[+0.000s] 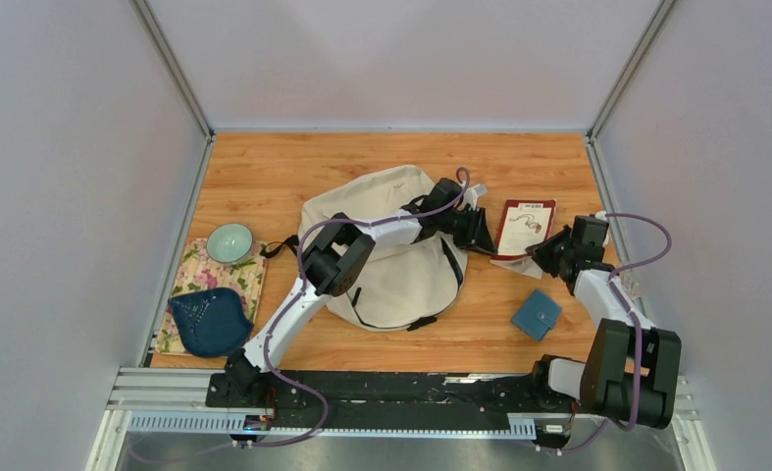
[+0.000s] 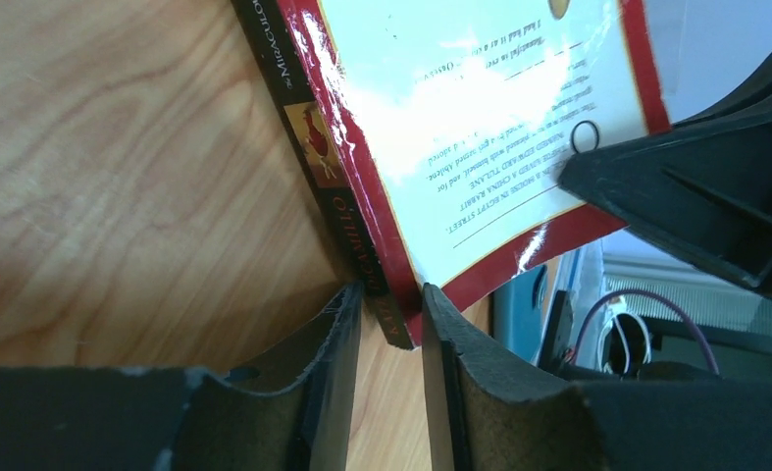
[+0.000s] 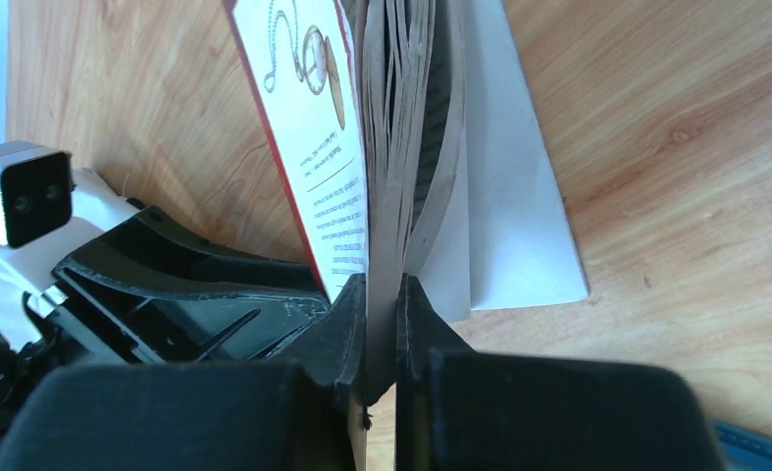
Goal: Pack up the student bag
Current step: Pick up the book from the center of the board.
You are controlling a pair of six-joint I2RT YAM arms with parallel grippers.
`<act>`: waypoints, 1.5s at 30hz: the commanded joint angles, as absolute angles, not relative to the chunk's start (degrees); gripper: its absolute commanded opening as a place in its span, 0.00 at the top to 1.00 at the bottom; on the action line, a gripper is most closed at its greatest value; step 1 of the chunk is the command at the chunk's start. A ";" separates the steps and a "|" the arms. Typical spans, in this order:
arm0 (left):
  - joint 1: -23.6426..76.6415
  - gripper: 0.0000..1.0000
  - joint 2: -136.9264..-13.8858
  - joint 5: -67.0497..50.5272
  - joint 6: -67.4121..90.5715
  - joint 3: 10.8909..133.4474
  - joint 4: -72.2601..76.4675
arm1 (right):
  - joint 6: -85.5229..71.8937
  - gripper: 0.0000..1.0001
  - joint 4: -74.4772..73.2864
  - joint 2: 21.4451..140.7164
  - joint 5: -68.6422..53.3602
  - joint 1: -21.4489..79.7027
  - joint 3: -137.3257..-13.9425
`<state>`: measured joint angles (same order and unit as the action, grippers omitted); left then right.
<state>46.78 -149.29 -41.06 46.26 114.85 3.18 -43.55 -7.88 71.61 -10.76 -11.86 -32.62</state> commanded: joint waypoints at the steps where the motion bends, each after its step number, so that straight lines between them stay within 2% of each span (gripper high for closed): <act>1: 48.43 0.60 -142.57 -43.42 45.71 111.02 5.36 | -41.31 1.00 -11.94 63.91 -11.25 -11.43 -32.96; 4: 48.43 0.50 -136.77 -41.67 43.87 106.37 5.98 | -40.87 1.00 -13.79 57.34 -12.30 -11.51 -32.96; 14: 45.00 0.39 -108.93 -36.65 44.91 80.53 18.08 | -46.40 1.00 -16.18 38.35 -25.39 -11.43 -30.59; 19: 42.63 0.30 -99.07 -37.26 50.79 67.27 28.46 | -52.89 1.00 -12.85 30.16 -34.18 -11.34 -28.48; 20: 42.54 0.26 -98.18 -37.18 50.97 66.11 28.82 | -54.13 1.00 -12.31 28.75 -35.23 -11.34 -28.22; 27: 42.36 0.25 -94.22 -36.30 55.10 59.42 35.67 | -60.73 1.00 -11.86 19.96 -42.61 -11.16 -27.07; 38: 42.54 0.23 -96.33 -39.64 61.88 61.00 44.03 | -64.25 1.00 -10.28 16.96 -50.01 -11.25 -25.40; 45: 42.54 0.22 -97.56 -40.95 63.10 60.73 45.00 | -70.83 1.00 4.11 19.42 -59.66 -10.81 -20.75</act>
<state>42.35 -96.99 -39.05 61.67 59.40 40.18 -65.47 -9.02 17.98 -50.81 -11.40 -22.50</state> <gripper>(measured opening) 0.778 0.074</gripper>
